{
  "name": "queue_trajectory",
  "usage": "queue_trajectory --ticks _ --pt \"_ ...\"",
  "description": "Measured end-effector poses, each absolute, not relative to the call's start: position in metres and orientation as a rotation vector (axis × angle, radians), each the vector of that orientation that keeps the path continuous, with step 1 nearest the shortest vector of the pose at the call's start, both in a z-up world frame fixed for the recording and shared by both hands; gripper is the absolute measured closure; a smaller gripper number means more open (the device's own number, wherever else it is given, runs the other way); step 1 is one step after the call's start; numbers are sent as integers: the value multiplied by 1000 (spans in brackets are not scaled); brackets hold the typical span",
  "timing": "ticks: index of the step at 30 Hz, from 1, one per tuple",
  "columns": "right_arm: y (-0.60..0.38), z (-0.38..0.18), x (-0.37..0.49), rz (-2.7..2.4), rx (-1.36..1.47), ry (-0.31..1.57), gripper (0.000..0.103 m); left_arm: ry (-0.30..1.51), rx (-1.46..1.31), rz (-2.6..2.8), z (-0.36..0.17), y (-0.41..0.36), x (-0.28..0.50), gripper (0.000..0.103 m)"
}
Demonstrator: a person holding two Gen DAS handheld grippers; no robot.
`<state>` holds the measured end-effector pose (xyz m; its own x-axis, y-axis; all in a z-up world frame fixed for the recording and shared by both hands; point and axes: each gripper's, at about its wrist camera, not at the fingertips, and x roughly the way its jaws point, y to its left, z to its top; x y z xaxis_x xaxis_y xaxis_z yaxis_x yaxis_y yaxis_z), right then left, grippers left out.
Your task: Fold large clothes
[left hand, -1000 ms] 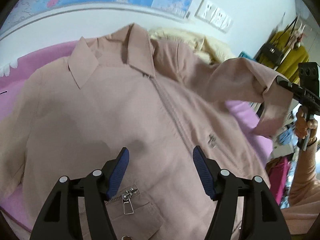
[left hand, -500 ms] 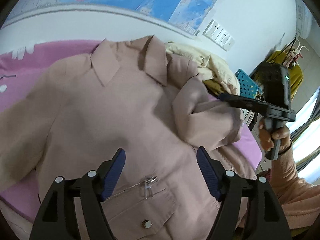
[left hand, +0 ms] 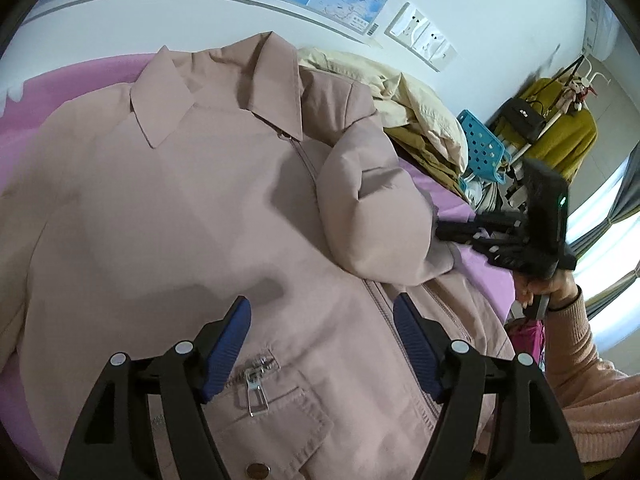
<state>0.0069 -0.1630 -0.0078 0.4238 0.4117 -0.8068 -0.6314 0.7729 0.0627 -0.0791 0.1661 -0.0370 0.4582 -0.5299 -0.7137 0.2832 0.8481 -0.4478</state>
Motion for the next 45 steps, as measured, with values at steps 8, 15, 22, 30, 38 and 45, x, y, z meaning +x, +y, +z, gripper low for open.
queue_trajectory --ticks 8,15,22,30,38,45 --pt "-152 -35 45 652 -313 1000 27 989 -290 -489 -39 166 -85 32" --pt "-174 2 24 768 -215 1002 96 998 -283 -481 -42 167 -92 32" --pt "-161 50 -49 1071 52 970 96 949 -304 -514 -30 166 -82 32" --pt "-110 3 -61 1186 73 1150 75 933 -262 -506 -17 165 -85 30" --pt "-177 -4 55 708 142 949 31 1026 -221 -523 -48 156 -116 23" --pt "-171 -58 109 701 263 1045 55 1087 -46 -409 -66 139 -122 44"
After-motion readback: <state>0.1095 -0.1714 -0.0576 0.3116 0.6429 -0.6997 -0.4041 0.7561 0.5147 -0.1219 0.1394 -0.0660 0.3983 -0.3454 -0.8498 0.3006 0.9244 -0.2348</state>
